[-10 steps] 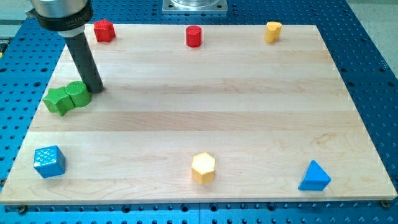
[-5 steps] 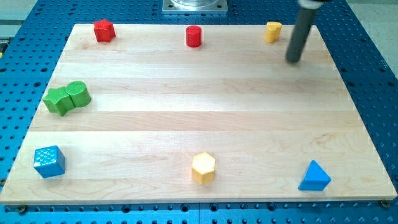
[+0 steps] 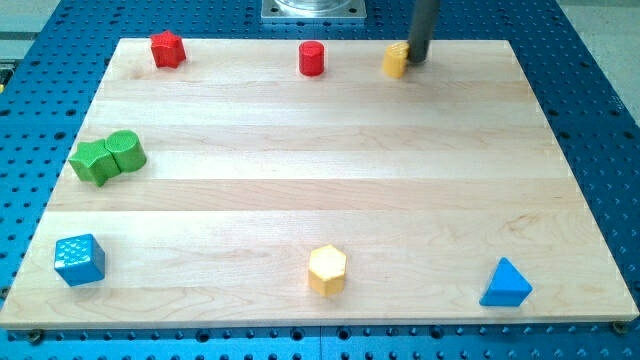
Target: Place the heart into the hexagon
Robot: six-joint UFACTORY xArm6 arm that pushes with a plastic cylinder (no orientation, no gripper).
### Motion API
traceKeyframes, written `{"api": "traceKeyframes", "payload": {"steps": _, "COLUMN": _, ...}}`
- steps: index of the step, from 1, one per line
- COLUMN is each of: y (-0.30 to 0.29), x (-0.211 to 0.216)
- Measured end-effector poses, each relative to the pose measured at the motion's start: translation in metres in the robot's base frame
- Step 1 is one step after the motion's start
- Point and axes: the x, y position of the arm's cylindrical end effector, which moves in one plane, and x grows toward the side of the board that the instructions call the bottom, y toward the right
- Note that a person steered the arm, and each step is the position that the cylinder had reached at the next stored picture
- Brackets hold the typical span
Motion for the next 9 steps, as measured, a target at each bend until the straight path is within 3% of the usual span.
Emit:
{"api": "traceKeyframes", "payload": {"steps": 1, "y": -0.063, "x": 0.035}}
{"api": "traceKeyframes", "payload": {"steps": 4, "y": -0.118, "x": 0.038}}
{"api": "traceKeyframes", "payload": {"steps": 5, "y": -0.177, "x": 0.094}}
{"api": "traceKeyframes", "payload": {"steps": 6, "y": -0.200, "x": 0.182}}
{"api": "traceKeyframes", "payload": {"steps": 8, "y": -0.194, "x": 0.094}}
{"api": "traceKeyframes", "payload": {"steps": 9, "y": -0.157, "x": 0.113}}
